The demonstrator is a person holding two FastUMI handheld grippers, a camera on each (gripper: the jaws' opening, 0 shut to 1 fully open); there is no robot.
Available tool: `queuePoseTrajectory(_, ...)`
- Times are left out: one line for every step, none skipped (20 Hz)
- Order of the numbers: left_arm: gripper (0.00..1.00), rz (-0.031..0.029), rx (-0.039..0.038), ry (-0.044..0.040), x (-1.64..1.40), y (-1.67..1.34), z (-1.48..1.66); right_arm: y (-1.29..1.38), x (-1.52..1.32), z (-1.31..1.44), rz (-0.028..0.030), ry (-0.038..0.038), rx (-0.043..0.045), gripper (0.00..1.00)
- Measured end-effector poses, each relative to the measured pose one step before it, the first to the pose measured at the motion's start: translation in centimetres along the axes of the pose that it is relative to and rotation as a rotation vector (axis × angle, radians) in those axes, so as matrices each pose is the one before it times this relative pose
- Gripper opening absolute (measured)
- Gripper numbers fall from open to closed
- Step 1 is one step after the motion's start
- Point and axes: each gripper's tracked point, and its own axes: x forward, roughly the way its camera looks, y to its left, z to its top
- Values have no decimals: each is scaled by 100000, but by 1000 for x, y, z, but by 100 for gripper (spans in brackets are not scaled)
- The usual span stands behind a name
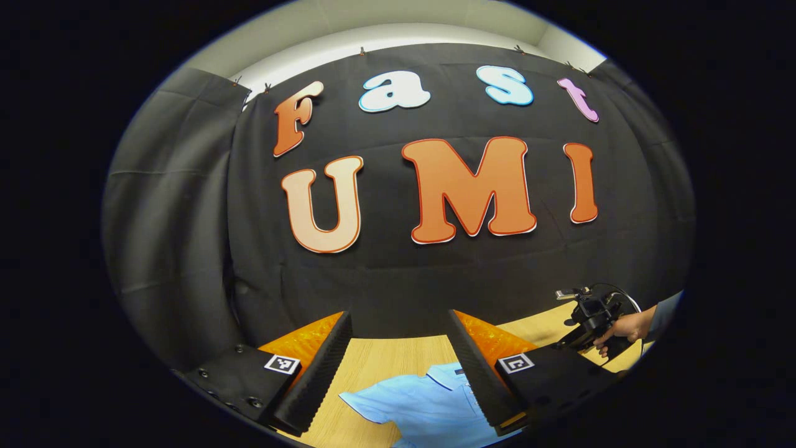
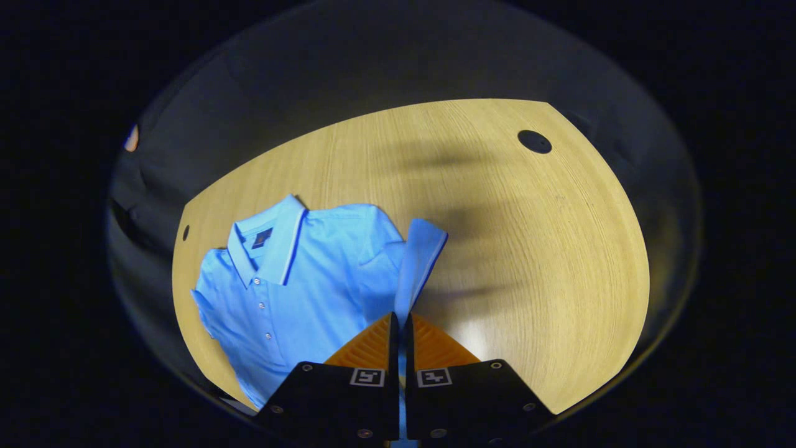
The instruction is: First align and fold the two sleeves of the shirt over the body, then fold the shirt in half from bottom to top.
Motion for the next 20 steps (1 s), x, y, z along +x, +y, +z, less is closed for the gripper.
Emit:
queuePoseTrajectory(100,202,-33,-53,-430,63,-5,900,-348,43,1920,-688,-915,4)
queuePoseTrajectory(99,-5,89,130,-421,-63,108,884,-185,216,1704,-806,-1233,4)
queuePoseTrajectory(100,-122,242,859,-443,-105,-170,824,-121,103,1083,-678,-1138,5)
queuePoseTrajectory(100,-85,101,808,-523,-98,-51,819,-239,152,1290,-270,-840,5)
queuePoseTrajectory(100,253,181,94,-684,-148,0,899,-23,11,1398,-418,-579,5)
queuePoseTrajectory(100,603,728,-498,-787,-11,233,921,-71,16,1644,38,-575,4)
queuePoseTrajectory(100,984,1494,-171,-1119,-32,77,897,74,-111,1161,-226,-433,4)
queuePoseTrajectory(100,1173,1722,-310,-1161,-97,1,929,57,-5,1485,-640,-836,5)
queuePoseTrajectory(100,691,1419,-60,-1183,-186,3,973,-80,-126,1891,-186,-694,5)
queuePoseTrajectory(100,881,890,198,-1119,-123,-152,1143,-297,-360,2719,656,-836,8)
queuePoseTrajectory(100,960,140,691,-1311,-47,-234,829,-301,-345,1765,-240,-2020,12)
queuePoseTrajectory(100,1198,-377,731,-1017,-1,-183,575,-451,-192,773,-1394,-3480,16)
queuePoseTrajectory(100,1422,-913,780,-952,199,-249,605,-489,-32,1121,-1738,-4115,19)
queuePoseTrajectory(100,1473,-1004,517,-814,218,-44,632,-688,-214,1177,-1547,-3783,24)
queuePoseTrajectory(100,1546,-913,743,-834,338,-39,520,-663,-181,1044,-935,-3043,27)
queuePoseTrajectory(100,1137,-364,254,-523,457,69,539,-713,-189,1233,-1109,-1898,24)
queuePoseTrajectory(100,1018,-349,228,-371,423,91,452,-792,-12,1335,-1189,-833,36)
queuePoseTrajectory(100,614,-434,338,-150,439,102,377,-784,2,1147,-1400,-114,41)
queuePoseTrajectory(100,400,-922,633,10,466,-167,321,-848,84,1295,-1928,84,44)
queuePoseTrajectory(100,134,-1214,892,254,419,8,155,-870,221,516,-2193,160,51)
